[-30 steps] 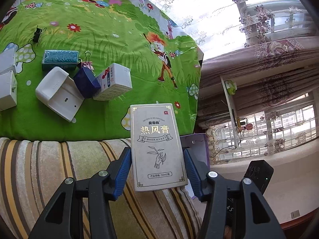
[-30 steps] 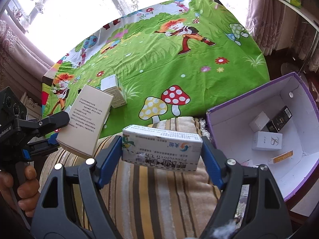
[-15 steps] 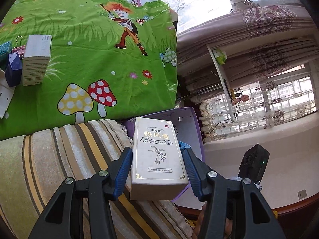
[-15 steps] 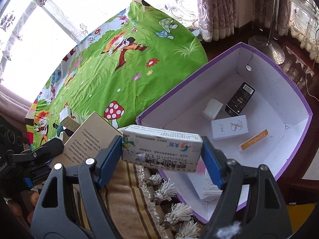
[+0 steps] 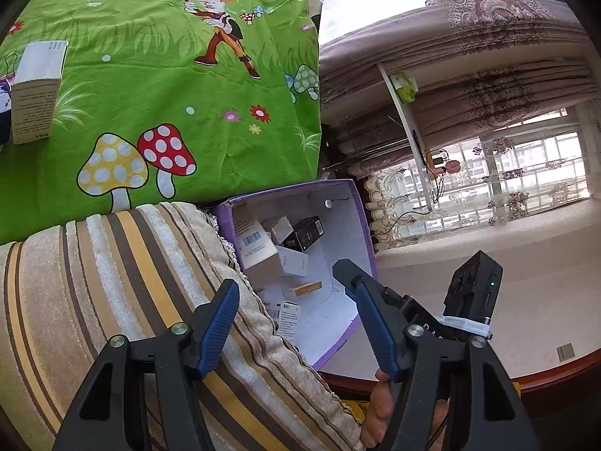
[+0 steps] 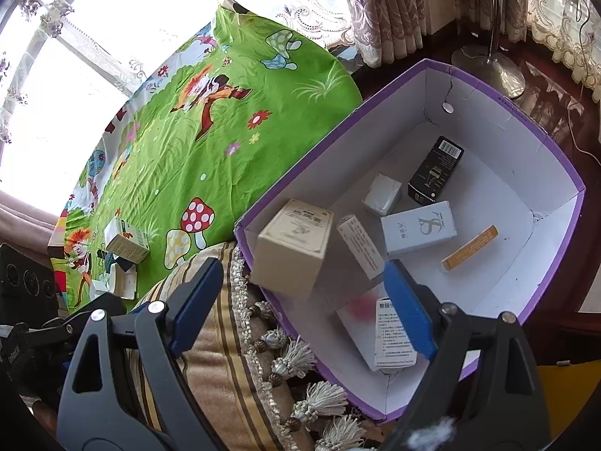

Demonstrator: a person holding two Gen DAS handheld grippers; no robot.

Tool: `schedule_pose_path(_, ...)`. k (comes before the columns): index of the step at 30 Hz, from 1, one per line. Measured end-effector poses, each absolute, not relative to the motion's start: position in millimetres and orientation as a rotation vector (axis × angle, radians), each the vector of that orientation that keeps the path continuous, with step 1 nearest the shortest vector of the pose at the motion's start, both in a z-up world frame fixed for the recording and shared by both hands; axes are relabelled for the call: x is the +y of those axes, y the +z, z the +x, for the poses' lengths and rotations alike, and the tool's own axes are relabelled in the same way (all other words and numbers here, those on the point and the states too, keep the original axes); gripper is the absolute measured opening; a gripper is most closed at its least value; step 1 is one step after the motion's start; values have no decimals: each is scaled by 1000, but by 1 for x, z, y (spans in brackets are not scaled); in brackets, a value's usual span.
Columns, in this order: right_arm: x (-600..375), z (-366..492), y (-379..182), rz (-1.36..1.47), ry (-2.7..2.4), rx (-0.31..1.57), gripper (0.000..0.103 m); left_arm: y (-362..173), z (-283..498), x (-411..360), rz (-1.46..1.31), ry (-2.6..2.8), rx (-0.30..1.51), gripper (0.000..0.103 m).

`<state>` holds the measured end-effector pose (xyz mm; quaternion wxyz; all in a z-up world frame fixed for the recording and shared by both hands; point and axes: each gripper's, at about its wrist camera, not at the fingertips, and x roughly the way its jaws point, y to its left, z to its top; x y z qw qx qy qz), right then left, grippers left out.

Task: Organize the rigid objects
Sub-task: 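Carry both boxes over the storage box and open both grippers inside, then move both grippers back over the remaining items on the bed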

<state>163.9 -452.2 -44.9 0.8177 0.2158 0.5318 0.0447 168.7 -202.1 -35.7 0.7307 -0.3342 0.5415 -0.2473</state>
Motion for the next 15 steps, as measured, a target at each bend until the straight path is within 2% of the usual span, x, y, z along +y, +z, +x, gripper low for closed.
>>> schedule_pose_path(15,-421,160,-30,362,158,1117,89,-7,149,-182,-604,-518,1021,67)
